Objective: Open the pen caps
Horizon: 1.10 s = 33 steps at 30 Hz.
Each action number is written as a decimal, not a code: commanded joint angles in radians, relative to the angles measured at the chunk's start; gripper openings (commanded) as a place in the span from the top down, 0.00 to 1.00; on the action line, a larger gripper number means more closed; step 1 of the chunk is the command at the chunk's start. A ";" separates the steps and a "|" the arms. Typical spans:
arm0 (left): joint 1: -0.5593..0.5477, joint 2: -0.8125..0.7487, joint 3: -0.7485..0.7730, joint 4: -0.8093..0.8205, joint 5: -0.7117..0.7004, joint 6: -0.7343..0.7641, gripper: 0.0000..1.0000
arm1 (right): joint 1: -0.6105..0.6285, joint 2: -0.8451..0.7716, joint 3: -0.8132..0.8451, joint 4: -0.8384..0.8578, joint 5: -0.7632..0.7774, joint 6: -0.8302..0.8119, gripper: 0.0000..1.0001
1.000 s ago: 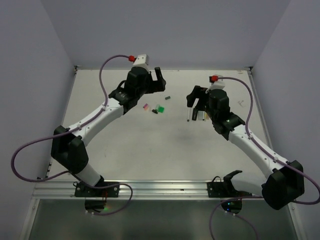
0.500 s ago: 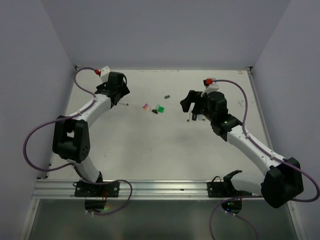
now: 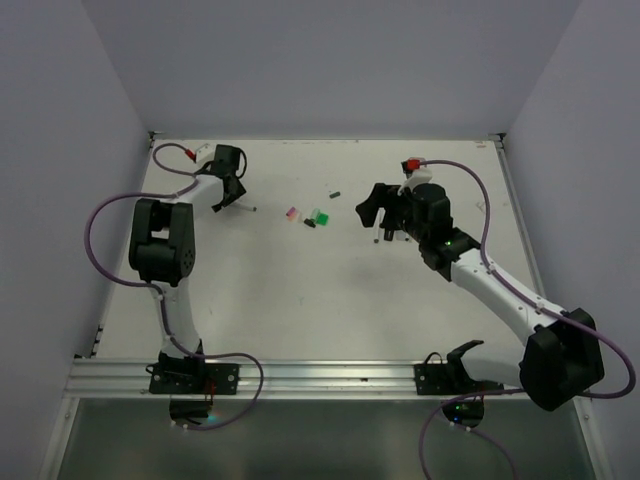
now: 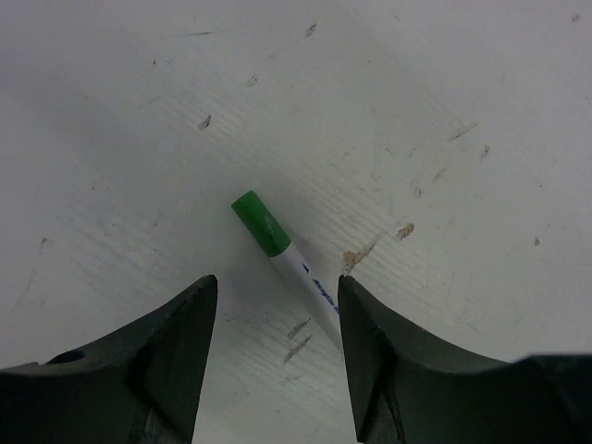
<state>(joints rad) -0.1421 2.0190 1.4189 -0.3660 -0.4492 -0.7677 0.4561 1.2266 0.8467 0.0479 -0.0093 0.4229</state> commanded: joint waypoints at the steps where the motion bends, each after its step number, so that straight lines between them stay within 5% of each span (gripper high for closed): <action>1: 0.013 0.032 0.067 -0.002 0.003 -0.016 0.42 | -0.002 0.011 -0.001 0.053 -0.037 0.004 0.16; 10: 0.019 0.099 0.100 -0.051 0.015 0.011 0.50 | -0.002 0.036 0.002 0.053 -0.049 0.005 0.16; 20: 0.019 0.011 -0.052 -0.025 0.096 0.064 0.99 | -0.004 0.050 0.006 0.064 -0.081 0.001 0.16; 27: 0.013 -0.192 -0.285 0.107 0.246 0.064 1.00 | 0.019 0.070 -0.008 0.130 -0.167 0.004 0.16; 33: -0.024 -0.408 -0.486 0.239 0.314 0.002 1.00 | 0.172 0.131 0.000 0.173 -0.143 -0.004 0.17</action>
<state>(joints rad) -0.1421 1.7226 0.9894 -0.2443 -0.2001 -0.7261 0.5465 1.3251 0.8448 0.1581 -0.1432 0.4255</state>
